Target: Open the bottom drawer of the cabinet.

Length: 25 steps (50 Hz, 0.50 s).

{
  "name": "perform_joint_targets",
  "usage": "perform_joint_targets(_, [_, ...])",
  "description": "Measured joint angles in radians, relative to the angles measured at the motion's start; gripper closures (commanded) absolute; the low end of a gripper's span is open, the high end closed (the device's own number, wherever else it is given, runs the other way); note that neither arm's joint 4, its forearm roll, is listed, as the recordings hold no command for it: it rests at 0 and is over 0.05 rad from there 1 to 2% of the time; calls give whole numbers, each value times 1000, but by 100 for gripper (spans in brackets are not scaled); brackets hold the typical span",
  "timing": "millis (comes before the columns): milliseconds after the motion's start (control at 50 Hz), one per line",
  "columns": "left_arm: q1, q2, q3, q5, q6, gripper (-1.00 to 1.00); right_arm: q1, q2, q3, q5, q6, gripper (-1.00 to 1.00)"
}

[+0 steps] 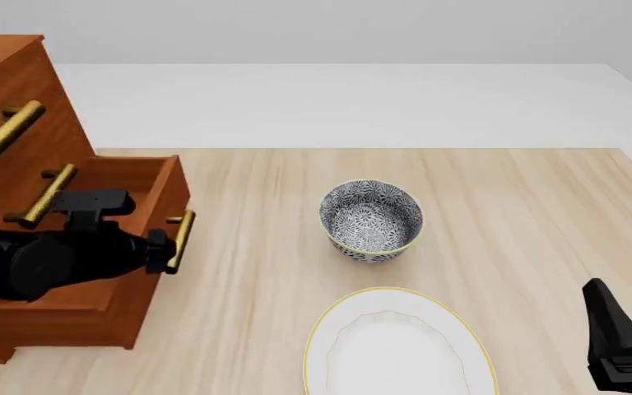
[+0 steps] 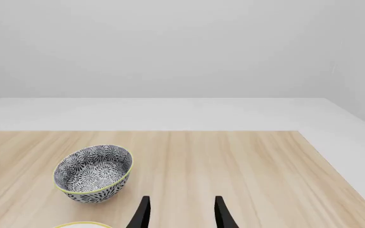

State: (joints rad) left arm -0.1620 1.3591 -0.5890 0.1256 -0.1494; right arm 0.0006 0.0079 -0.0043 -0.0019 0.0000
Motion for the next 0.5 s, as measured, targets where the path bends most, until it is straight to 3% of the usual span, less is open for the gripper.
perform_joint_targets(500, [-123, 69, -35, -61, -71, -100, 0, 0, 0, 0, 0, -100])
